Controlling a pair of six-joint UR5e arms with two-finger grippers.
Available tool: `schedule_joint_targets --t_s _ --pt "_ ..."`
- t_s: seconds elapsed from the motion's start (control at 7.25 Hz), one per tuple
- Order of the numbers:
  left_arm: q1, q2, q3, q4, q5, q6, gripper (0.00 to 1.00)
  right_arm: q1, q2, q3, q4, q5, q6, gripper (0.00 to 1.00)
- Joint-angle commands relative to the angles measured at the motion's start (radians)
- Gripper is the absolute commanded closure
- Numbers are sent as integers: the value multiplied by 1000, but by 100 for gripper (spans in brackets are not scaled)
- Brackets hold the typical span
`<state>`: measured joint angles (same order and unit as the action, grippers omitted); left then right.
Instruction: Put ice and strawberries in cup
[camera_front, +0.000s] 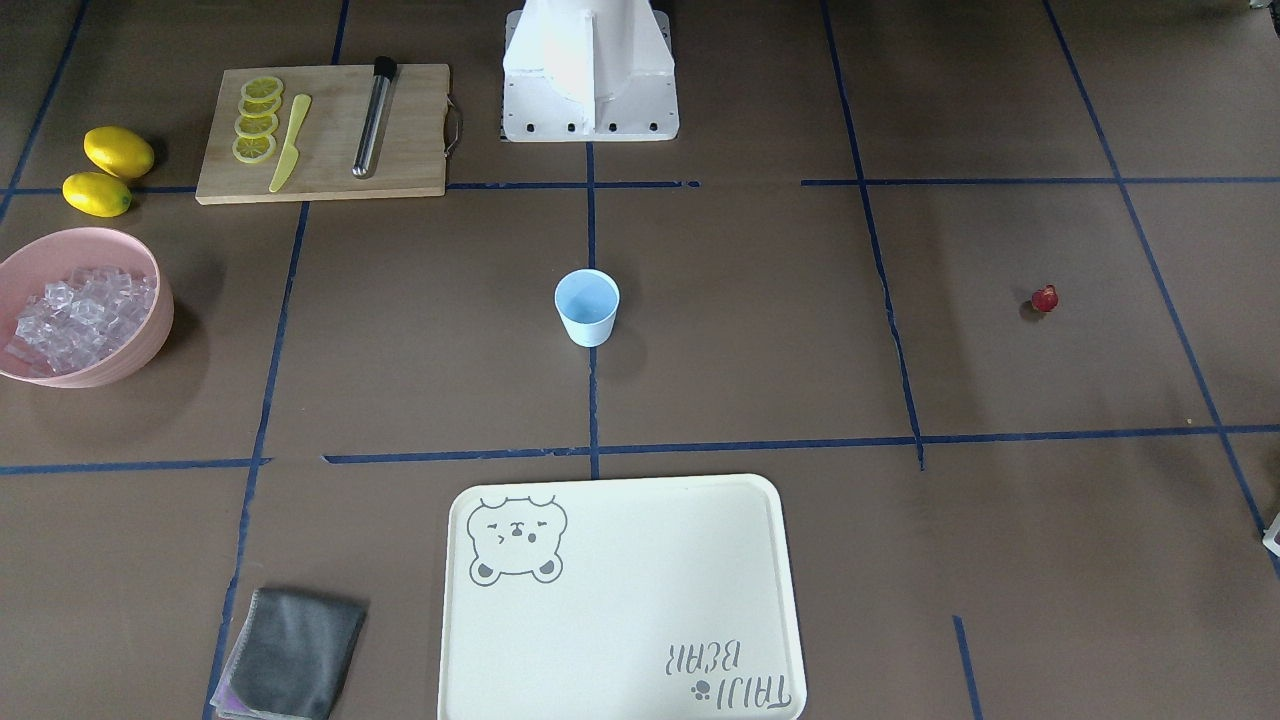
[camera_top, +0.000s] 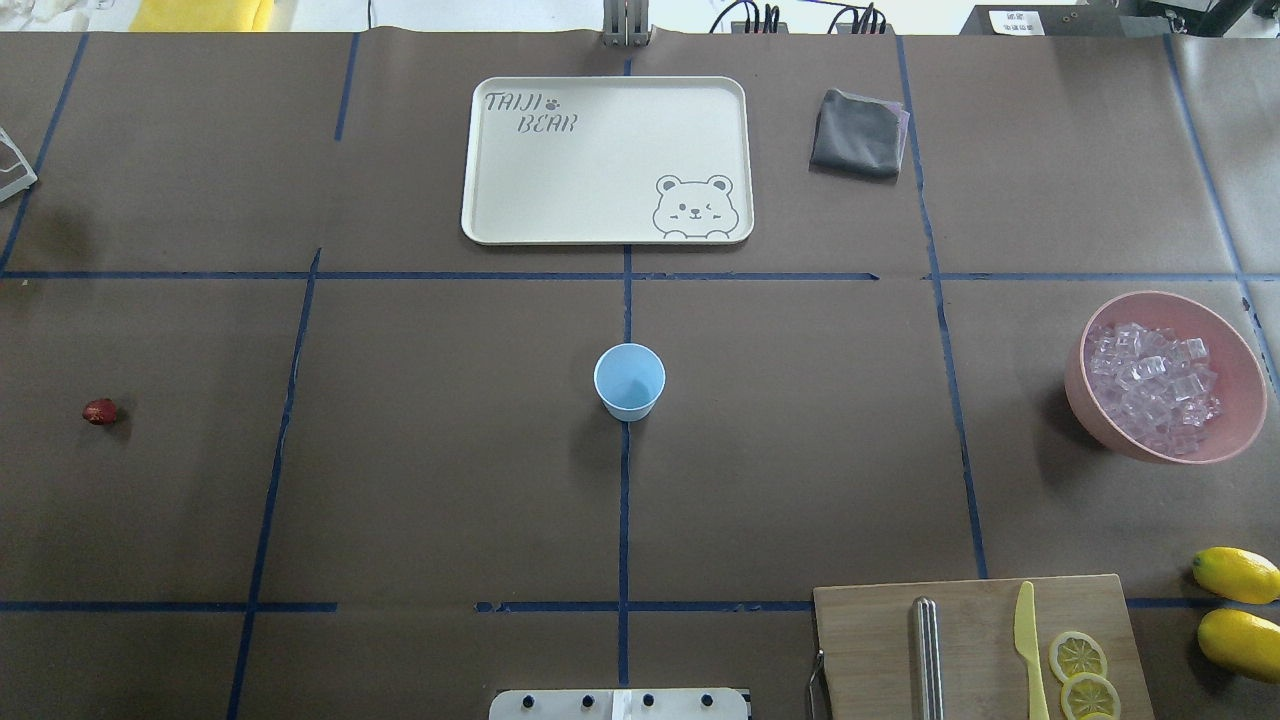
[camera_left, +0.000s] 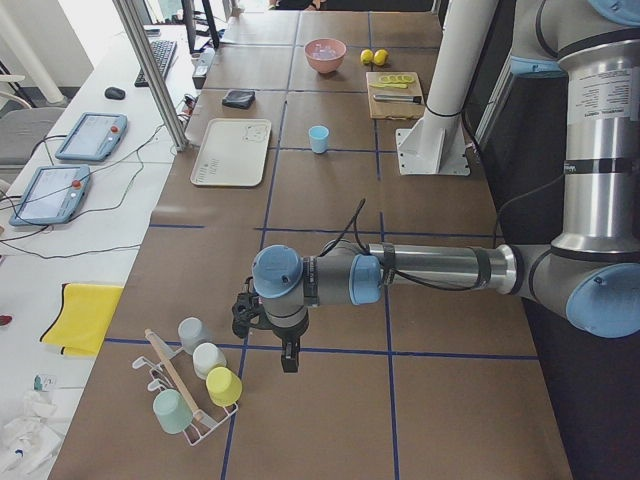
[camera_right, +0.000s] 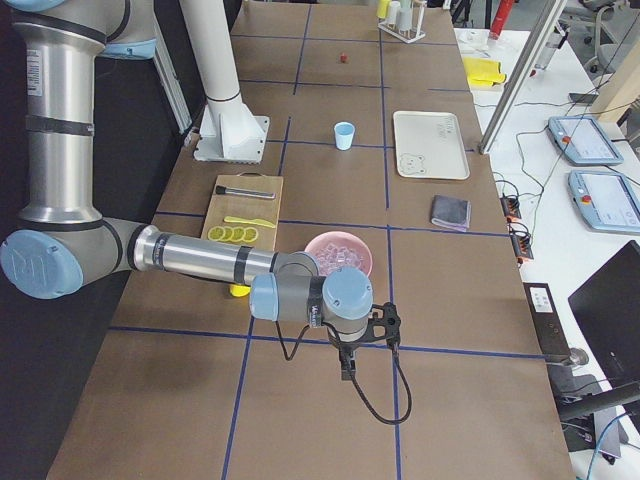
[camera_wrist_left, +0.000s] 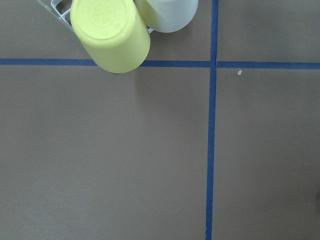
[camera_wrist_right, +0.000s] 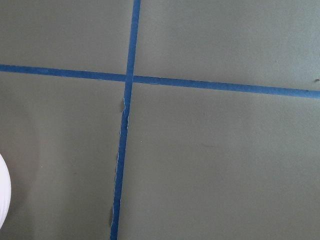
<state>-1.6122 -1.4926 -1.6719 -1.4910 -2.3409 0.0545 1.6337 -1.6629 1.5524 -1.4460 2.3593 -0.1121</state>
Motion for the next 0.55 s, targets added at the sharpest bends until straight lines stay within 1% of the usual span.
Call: schedule_joint_targets --t_s 0.0,0.28,0.41 --pt "0 0 -2 0 0 -1 0 0 -3 3 1 -3 8 0" --pt "0 -2 -3 0 0 1 0 0 -6 20 6 6 12 0" --pt "0 -2 -5 0 0 1 0 -3 1 17 13 -3 8 0"
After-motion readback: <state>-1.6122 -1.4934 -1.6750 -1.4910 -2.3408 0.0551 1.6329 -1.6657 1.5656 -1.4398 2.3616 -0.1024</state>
